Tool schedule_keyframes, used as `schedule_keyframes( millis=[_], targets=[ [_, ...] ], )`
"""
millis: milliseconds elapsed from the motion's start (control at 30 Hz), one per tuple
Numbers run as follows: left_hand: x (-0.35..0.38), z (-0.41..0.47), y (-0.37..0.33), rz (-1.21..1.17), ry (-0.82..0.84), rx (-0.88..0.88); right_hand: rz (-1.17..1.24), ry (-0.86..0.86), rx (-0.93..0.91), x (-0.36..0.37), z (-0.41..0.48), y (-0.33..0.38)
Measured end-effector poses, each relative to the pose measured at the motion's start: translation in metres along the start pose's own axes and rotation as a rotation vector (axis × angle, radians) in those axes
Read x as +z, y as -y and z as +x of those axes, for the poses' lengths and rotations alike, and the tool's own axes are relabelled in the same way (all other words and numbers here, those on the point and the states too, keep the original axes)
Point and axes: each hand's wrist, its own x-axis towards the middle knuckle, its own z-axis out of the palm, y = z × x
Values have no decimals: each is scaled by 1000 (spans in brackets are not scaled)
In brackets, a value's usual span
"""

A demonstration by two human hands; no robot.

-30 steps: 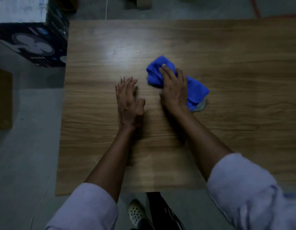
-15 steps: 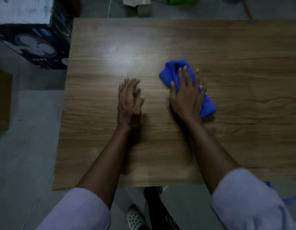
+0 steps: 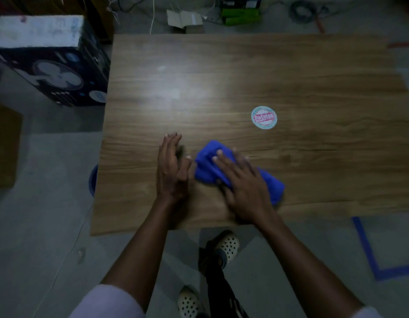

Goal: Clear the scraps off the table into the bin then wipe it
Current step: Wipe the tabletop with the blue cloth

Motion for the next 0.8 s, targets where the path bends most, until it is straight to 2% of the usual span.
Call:
schedule_keyframes(
  millis=[100,167,233,300,367,433,500,600,667,733,800],
  targets=[
    [-7,-21,3,35,38,30,-14,-84,263,-1,19,-22],
    [-12,-38,6,39,30,55,2,-150,447,3,43,-6],
    [-17,-57,9,24,3,56,47,-164,528,11,56,27],
    [-24,-73,9,-18,-40,0,73,-145,397,22,50,69],
    [-32,-84,9,-59,-84,-58,80,-70,165,29,25,103],
    [-43,-94,10,-49,-78,-63,71,-11,-2,27,-7,107],
    [-56,-100,13,1,-30,-50,66,-14,4,20,-32,78],
    [-74,-103,24,100,0,-43,30,-144,314,6,-57,22],
    [-80,-102,29,112,-6,-33,26,-167,535,2,-59,11],
    [-79,-102,30,55,-26,-31,-2,-201,692,9,-47,32],
    [-76,-103,28,-33,-57,-26,1,-229,719,23,-32,75]
  ],
)
